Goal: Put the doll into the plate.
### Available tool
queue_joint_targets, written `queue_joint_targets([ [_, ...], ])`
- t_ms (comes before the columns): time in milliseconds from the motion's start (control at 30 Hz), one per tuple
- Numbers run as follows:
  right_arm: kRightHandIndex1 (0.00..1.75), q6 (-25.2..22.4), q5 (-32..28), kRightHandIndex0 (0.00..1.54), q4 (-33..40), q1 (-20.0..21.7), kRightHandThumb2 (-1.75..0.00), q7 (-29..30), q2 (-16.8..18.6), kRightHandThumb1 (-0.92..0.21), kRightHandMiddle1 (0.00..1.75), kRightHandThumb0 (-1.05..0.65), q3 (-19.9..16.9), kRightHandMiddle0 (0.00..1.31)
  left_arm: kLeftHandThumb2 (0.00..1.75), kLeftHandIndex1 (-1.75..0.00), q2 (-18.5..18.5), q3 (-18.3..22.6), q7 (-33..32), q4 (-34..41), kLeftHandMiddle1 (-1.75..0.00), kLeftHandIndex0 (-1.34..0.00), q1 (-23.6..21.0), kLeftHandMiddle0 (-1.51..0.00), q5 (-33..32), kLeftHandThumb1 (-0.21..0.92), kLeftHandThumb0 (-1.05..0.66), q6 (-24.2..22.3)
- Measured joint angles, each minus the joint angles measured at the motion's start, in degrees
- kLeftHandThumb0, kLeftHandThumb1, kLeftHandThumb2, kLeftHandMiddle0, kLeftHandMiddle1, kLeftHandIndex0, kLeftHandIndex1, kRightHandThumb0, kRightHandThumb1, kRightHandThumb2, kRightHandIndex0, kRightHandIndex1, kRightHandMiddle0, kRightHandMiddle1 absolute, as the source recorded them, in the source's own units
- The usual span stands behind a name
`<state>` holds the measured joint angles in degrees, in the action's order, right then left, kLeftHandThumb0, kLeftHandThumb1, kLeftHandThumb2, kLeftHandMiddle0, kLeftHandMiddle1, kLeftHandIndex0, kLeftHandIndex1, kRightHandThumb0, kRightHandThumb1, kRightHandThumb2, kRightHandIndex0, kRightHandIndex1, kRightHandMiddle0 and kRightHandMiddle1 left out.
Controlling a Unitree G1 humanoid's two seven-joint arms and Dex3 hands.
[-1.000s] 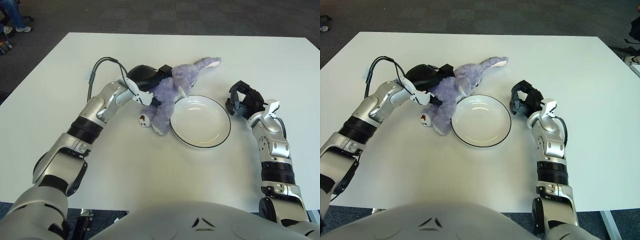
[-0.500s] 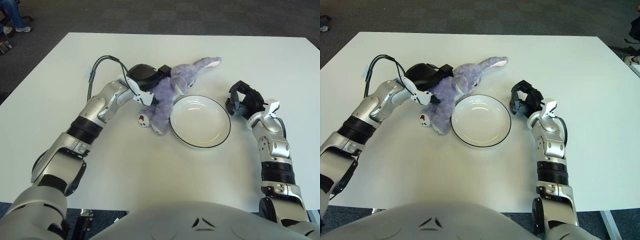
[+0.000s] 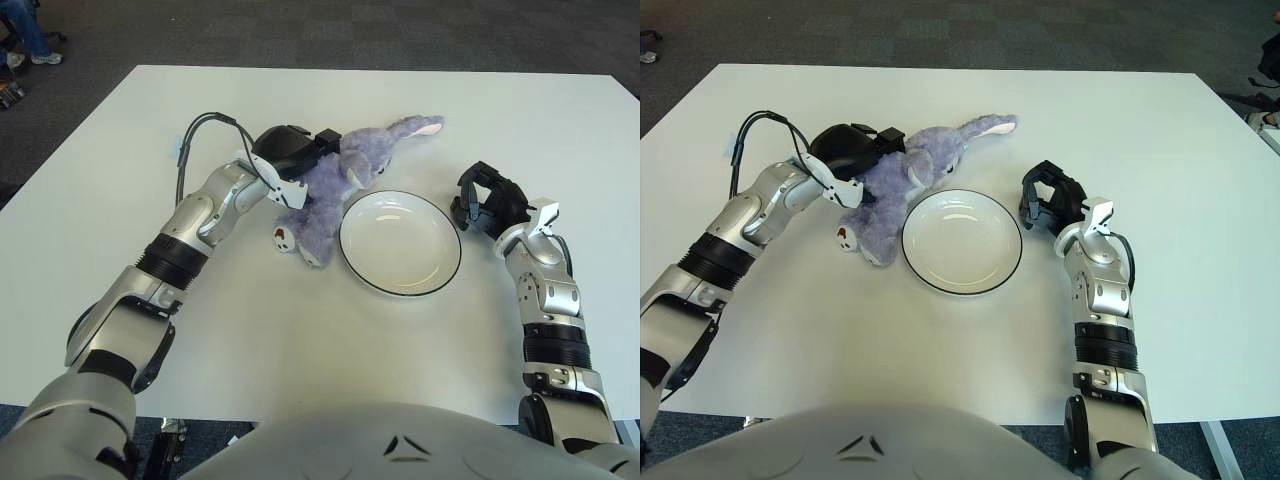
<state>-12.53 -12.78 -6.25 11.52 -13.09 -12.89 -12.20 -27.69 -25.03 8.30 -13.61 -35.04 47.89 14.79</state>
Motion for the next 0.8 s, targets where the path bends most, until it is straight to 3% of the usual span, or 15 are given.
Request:
queue_joint_targets([
  [467,1.75,0.62,-0.02,1.27,-1.09,0.50,-1.15,-0.58,-0.06,-0.46,1.75,-0.44,-0.15,0.51,1.56,-1.75,1.23,1.93,-17.82,-0.22,-1.36,-0.75,4.76,-0.92,1.09,-0.01,0.00,1.22],
  [800,1.75,1.15,-0.03,1.27,-1.89,0.82,-1.15,-0.99,-0.09,-0.46,1.75,-0.44,-0.42,0.51,1.59,-1.75,1.32,4.63,-21.85,2.39,-1.47,-0.72,7.48,-0.88,-0.89,-0.01,0.00,4.19],
])
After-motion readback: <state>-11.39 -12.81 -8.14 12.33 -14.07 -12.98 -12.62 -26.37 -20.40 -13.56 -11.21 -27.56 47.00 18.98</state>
